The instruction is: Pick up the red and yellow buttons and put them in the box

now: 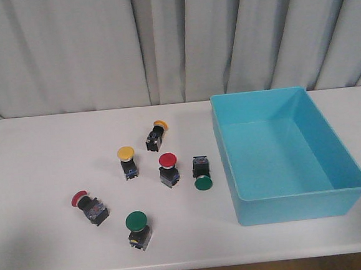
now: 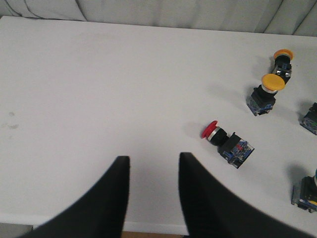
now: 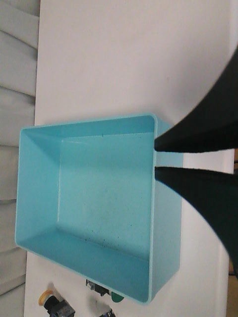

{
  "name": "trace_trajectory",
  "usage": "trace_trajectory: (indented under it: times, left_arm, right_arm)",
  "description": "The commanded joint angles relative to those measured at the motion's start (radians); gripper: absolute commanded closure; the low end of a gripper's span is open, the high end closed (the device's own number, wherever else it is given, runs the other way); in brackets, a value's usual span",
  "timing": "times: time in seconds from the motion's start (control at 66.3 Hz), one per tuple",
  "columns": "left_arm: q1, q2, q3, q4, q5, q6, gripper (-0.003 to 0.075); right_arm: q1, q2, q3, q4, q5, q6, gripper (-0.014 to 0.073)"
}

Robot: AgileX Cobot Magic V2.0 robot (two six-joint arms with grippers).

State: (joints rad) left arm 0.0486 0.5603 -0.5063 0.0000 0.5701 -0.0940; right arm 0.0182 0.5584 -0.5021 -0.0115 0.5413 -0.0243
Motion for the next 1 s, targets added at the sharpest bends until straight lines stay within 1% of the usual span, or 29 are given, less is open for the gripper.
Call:
trace_trajectory:
  times: [0.0, 0.03, 0.106, 0.166, 0.241, 0.317, 0.407, 0.558, 0.724, 0.799, 0.98]
  left_arm:
    - [0.001, 0.011, -0.026, 0.0, -0.071, -0.001, 0.0306]
    - [0.001, 0.011, -0.026, 0.0, -0.071, -0.001, 0.026]
    - [0.001, 0.011, -0.026, 0.0, -0.071, -0.001, 0.0185]
    - [0.001, 0.011, -0.026, 0.0, -0.069, 0.025, 0.0152]
    - [0.001, 0.02, -0.032, -0.006, -0.061, 0.071, 0.0136]
    - [-0.008, 0.042, -0.048, -0.048, -0.053, 0.11, 0.0137]
    - [-0.055, 0.088, -0.078, -0.097, -0.039, 0.194, 0.0137]
    - [-0.174, 0.201, -0.13, -0.165, -0.035, 0.312, 0.0137]
    - [-0.297, 0.408, -0.222, -0.229, -0.065, 0.413, 0.0137]
    - [-0.346, 0.515, -0.275, -0.246, -0.075, 0.445, 0.0137]
    - [-0.448, 0.743, -0.41, -0.246, -0.102, 0.445, 0.0137]
  right_arm:
    - [-0.005, 0.008, -0.032, -0.004, -0.074, -0.012, 0.0344]
    - [-0.005, 0.008, -0.032, -0.004, -0.074, -0.012, 0.0294]
    - [-0.005, 0.008, -0.032, -0.004, -0.075, -0.012, 0.0204]
    - [-0.005, 0.008, -0.032, -0.004, -0.075, -0.012, 0.0145]
    - [-0.005, 0.008, -0.032, -0.003, -0.075, -0.012, 0.0106]
    - [-0.005, 0.008, -0.032, -0.003, -0.075, -0.012, 0.01]
    - [-0.005, 0.008, -0.032, -0.002, -0.075, -0.012, 0.0102]
    - [-0.005, 0.008, -0.032, -0.002, -0.075, -0.012, 0.0102]
    - [-0.005, 0.008, -0.032, -0.002, -0.075, -0.012, 0.0102]
    - [-0.005, 0.008, -0.032, -0.002, -0.075, -0.012, 0.0102]
    - [-0.005, 0.008, -0.032, -0.002, -0.074, -0.012, 0.0102]
